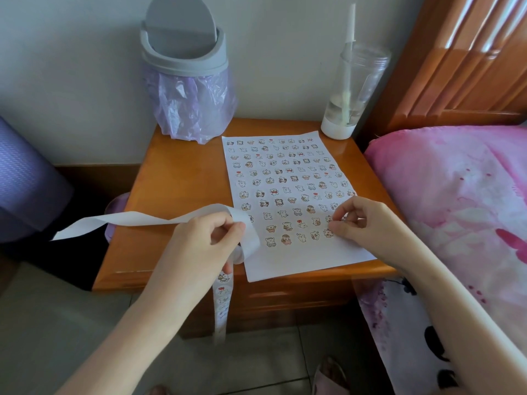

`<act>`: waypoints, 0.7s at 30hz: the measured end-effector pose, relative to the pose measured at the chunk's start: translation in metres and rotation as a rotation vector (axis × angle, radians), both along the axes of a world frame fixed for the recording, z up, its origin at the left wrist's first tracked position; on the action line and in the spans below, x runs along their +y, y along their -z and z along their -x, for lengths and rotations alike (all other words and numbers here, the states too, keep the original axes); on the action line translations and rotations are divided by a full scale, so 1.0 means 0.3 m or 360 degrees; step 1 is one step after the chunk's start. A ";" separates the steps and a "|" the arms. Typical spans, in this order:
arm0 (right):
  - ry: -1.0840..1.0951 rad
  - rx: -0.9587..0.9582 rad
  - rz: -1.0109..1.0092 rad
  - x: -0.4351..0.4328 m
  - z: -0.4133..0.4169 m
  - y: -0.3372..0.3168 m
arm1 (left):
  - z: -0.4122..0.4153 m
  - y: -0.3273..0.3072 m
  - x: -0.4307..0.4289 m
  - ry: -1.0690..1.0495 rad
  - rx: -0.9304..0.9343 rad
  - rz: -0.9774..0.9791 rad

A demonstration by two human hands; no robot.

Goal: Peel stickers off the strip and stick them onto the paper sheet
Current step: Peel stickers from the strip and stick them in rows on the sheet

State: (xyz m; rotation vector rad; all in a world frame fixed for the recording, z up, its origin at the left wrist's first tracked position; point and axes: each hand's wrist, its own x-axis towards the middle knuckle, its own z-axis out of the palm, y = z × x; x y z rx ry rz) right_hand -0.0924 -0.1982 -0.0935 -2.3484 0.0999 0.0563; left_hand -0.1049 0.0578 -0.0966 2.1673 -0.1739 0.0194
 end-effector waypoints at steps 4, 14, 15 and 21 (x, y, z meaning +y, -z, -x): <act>-0.0033 0.0040 -0.0016 0.002 0.005 -0.003 | 0.002 -0.003 0.000 0.0000 0.0005 -0.0010; -0.0025 -0.0406 -0.0290 0.117 0.039 -0.051 | -0.004 -0.063 0.032 -0.0081 0.0110 0.0304; -0.0102 -0.0423 -0.0390 0.153 0.055 -0.059 | -0.002 -0.071 0.033 -0.0092 0.0150 0.0371; -0.0441 -0.0395 -0.0608 0.321 0.114 -0.051 | 0.001 -0.088 0.034 -0.0119 0.0308 0.0517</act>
